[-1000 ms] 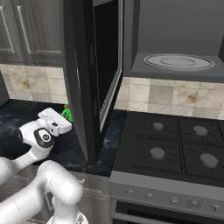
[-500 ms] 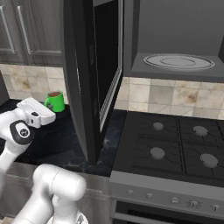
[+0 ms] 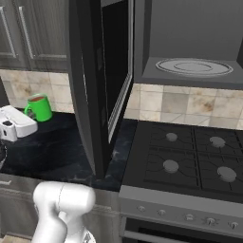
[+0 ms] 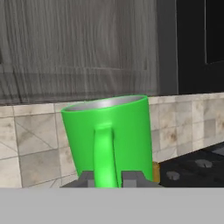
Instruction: Place the microwavable item in the microwave. Then, close the microwave door and press the start button.
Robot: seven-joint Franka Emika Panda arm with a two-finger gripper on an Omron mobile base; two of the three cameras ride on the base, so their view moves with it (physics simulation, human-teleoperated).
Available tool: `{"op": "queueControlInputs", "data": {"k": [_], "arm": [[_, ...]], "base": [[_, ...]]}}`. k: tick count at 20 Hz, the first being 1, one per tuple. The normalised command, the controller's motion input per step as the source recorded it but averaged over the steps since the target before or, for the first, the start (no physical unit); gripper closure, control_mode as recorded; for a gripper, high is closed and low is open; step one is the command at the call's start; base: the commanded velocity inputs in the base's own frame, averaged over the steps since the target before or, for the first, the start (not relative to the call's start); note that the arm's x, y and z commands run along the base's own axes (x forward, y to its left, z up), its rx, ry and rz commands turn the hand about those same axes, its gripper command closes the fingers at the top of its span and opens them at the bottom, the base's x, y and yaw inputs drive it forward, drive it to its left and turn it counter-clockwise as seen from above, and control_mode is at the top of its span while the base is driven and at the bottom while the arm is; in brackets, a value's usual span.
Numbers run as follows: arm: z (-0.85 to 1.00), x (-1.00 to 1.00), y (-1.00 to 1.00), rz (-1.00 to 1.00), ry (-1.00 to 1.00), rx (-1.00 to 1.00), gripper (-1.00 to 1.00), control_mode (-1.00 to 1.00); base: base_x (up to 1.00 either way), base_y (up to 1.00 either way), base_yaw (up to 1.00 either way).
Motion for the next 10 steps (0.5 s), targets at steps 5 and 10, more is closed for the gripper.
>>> {"op": "queueControlInputs", "data": {"k": [5,10], "arm": [[0.38,-0.99,0.03,-0.06,0.02,-0.02,1.00,-1.00],[0.11,-0.63,0.00,-0.06,0.01,0.00,1.00,-1.00]], "base": [[0.00,0.00,0.00],[0.00,0.00,0.00]]}}
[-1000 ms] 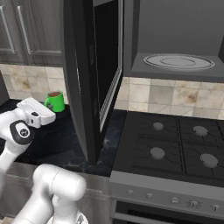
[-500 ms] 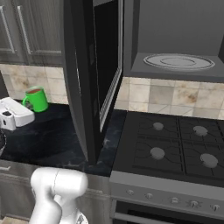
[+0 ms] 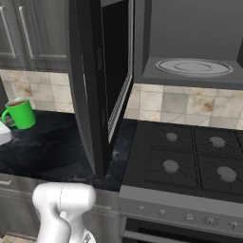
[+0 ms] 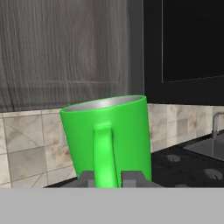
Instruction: Place the microwavable item in the microwave. Then, close the microwave door and press the start button.
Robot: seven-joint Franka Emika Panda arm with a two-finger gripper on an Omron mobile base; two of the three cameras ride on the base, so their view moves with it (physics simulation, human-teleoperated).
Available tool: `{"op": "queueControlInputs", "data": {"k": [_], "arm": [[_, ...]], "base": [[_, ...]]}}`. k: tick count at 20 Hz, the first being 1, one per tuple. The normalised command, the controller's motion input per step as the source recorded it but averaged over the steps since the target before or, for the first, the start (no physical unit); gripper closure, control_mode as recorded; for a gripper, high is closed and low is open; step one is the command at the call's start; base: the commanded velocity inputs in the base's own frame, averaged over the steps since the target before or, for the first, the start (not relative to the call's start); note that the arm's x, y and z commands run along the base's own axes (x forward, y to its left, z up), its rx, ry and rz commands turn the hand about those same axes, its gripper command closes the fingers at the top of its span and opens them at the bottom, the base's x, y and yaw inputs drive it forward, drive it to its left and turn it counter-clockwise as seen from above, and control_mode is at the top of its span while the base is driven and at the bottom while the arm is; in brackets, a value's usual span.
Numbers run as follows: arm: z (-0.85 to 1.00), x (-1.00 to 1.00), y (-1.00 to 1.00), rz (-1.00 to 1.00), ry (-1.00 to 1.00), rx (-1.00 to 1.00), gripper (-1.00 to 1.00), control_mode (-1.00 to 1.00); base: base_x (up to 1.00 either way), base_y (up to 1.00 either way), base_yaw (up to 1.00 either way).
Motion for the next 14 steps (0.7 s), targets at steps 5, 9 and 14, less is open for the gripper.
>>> {"op": "queueControlInputs", "data": {"k": [5,9,14], "arm": [[-0.12,-0.17,0.00,-0.06,0.00,0.00,1.00,-1.00],[-0.07,0.00,0.00,-0.04,0.01,0.00,1.00,-1.00],[-0.04,0.00,0.00,0.00,0.00,0.00,1.00,-1.00]], "base": [[0.00,0.00,0.00],[0.00,0.00,0.00],[0.00,0.00,0.00]]}}
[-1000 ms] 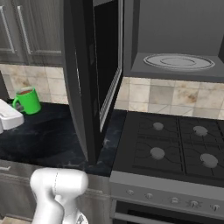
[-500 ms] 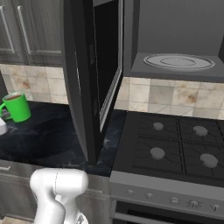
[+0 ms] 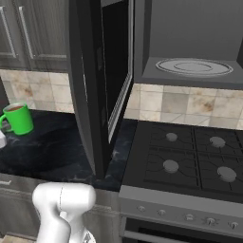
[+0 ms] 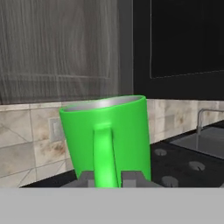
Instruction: Place the microwavable item in the microwave. Then, close the microwave door and press the start button.
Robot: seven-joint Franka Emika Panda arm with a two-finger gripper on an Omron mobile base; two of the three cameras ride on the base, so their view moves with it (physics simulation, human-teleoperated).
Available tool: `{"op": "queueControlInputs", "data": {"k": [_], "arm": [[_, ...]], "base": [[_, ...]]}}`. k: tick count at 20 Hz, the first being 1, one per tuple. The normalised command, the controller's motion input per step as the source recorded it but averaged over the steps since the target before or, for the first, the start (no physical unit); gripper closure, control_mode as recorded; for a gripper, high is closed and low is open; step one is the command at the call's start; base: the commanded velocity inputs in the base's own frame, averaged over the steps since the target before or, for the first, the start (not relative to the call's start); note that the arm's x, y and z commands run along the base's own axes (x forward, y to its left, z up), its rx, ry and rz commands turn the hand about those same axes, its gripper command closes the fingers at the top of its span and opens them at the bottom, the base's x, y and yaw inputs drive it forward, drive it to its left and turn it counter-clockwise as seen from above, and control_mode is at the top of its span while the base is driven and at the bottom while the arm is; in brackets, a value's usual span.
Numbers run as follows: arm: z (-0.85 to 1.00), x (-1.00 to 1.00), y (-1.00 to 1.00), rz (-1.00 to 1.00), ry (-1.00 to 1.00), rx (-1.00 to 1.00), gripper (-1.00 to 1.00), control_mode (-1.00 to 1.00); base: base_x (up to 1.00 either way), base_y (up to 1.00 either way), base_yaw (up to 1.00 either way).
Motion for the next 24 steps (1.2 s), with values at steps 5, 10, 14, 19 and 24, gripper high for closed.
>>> {"op": "queueControlInputs", "data": {"k": [5,10,14,19,24], "arm": [[-0.06,-0.31,-0.01,-0.05,-0.04,0.00,1.00,1.00],[0.00,0.00,0.00,0.00,0.00,0.00,1.00,1.00],[0.00,0.00,0.00,0.00,0.00,0.00,1.00,1.00],[0.00,0.00,0.00,0.00,0.00,0.00,1.00,1.00],[0.00,0.00,0.00,0.00,0.00,0.00,1.00,1.00]], "base": [[-0.40,-0.07,-0.07],[-1.00,-0.46,-0.19],[-0.94,-0.79,-0.24],[-0.38,-0.99,-0.24],[-0.02,-1.00,-0.13]]}}
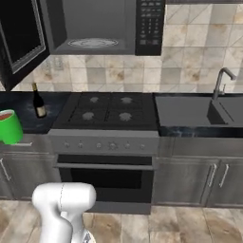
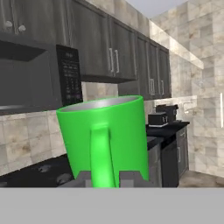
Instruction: Place the microwavable item in the microwave. Then, close the microwave door and press the start button.
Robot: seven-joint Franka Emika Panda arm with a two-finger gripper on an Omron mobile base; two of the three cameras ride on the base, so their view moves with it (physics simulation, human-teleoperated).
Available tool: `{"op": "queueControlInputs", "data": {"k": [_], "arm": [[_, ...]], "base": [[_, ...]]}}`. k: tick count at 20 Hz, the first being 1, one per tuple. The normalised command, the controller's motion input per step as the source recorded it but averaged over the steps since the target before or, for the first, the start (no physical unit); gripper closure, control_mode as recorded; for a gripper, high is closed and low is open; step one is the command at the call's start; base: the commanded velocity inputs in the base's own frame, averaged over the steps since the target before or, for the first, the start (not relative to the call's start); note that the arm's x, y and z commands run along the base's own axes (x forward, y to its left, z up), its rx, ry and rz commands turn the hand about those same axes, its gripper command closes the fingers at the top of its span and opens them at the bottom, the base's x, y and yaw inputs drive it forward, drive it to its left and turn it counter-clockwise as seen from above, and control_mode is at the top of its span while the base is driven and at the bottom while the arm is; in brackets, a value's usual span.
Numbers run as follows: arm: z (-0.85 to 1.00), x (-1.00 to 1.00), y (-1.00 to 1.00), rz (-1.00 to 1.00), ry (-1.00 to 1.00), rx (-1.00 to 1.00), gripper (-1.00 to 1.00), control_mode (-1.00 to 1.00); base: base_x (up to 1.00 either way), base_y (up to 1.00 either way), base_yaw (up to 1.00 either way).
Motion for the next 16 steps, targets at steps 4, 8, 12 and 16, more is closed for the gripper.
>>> {"op": "queueControlInputs", "data": {"k": [4,8,12,16], "arm": [[0.00,0.00,0.00,0.00,0.00,0.00,1.00,1.00],[0.00,0.00,0.00,0.00,0.00,0.00,1.00,1.00],[0.00,0.00,0.00,0.00,0.00,0.00,1.00,1.00],[0.00,0.00,0.00,0.00,0.00,0.00,1.00,1.00]], "base": [[0.08,-1.00,-0.02],[0.26,-0.89,0.00],[0.69,-0.28,0.07],[0.69,-0.02,0.14]]}}
